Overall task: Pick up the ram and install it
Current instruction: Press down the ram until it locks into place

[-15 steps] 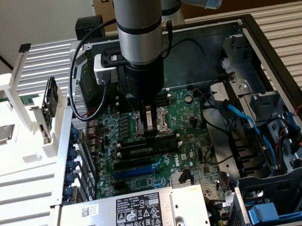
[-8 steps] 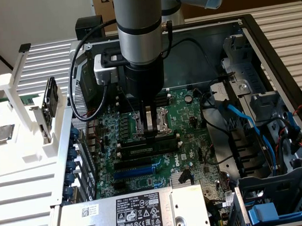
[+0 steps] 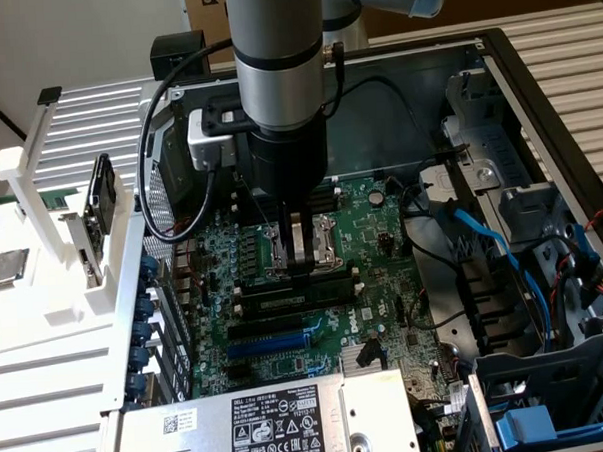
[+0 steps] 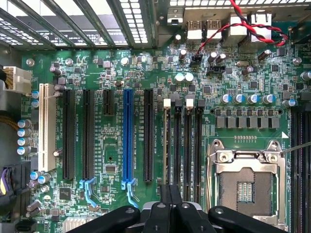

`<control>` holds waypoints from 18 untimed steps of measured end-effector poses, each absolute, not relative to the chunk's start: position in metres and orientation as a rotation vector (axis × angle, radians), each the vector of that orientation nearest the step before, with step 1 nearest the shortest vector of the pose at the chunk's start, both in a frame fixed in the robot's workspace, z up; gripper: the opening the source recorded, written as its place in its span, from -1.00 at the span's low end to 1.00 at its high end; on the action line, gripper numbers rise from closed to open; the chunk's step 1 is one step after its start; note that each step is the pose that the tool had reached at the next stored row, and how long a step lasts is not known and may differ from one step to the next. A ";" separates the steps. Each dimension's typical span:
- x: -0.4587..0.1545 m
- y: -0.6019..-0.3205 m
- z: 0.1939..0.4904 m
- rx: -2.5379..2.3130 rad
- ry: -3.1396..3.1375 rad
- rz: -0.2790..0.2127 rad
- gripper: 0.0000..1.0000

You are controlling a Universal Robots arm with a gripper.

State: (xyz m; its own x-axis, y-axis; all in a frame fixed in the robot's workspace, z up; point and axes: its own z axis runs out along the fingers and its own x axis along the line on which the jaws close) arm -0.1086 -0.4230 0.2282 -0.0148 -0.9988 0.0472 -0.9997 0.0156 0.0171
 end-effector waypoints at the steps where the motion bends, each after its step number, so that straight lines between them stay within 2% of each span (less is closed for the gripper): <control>1: -0.109 -0.423 0.228 2.172 -2.206 0.032 -0.80; 18: -0.109 -0.423 0.224 2.173 -2.206 0.032 -0.80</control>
State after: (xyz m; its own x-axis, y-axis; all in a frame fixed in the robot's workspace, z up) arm -0.1086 -0.4231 0.2244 -0.0147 -0.9988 0.0468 -0.9997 0.0155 0.0169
